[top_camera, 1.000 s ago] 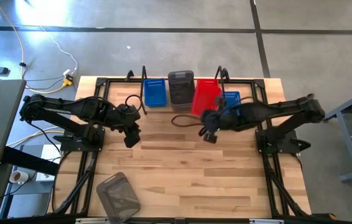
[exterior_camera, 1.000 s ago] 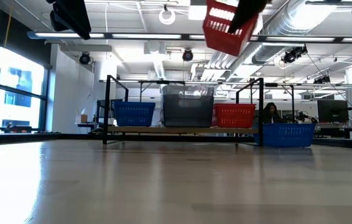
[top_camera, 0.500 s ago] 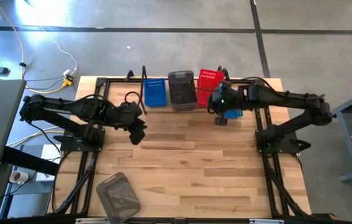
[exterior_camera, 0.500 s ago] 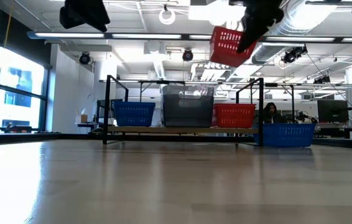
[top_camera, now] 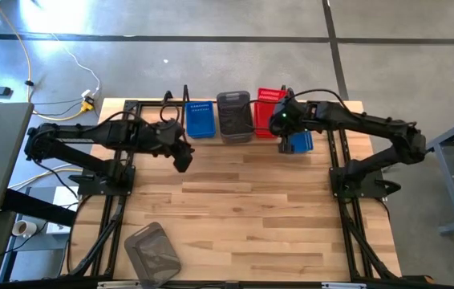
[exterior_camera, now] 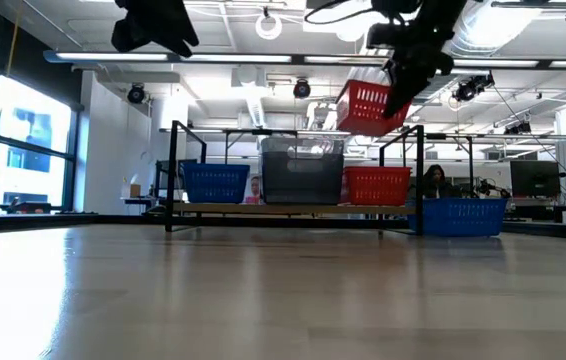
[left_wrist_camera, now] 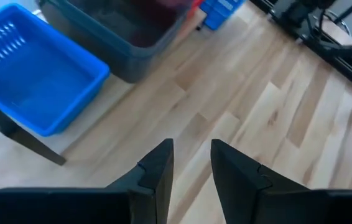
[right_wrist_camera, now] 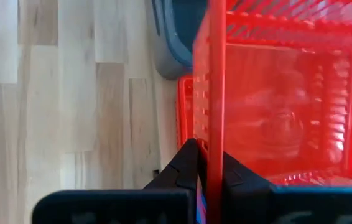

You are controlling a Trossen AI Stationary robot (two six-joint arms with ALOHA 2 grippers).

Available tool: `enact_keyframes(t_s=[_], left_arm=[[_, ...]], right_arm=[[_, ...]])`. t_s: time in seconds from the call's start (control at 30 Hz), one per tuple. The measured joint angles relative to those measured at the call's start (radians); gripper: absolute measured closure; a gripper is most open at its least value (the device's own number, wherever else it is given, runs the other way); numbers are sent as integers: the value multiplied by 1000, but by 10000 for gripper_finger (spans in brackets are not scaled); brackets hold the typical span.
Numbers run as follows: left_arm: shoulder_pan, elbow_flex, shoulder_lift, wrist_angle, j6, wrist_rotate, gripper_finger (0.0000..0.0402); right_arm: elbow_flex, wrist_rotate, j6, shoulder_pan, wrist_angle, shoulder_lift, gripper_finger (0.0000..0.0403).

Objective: Stack baskets on shelf by color
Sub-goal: Stack the red bin on the red bin on the shelf

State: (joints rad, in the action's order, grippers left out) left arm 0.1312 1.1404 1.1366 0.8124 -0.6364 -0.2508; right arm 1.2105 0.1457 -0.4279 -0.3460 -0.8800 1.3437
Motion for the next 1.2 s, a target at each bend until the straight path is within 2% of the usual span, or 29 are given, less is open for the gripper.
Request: enact_keyframes(t_s=[0.27,0.57,0.9,1.2], left_arm=[[63,0,0,-1,4,0,303],[105,0,0,-2,38,4,303],[105,0,0,-2,72,31,303],[105,0,0,-2,73,32,303]], right_arm=[[-33,-24,-19,-28,48,17,403],[-33,-9,-21,-57,54,121,403],[-33,0,-61,-99,38,150,403],[-33,-51,-86,-119,39,150,403]])
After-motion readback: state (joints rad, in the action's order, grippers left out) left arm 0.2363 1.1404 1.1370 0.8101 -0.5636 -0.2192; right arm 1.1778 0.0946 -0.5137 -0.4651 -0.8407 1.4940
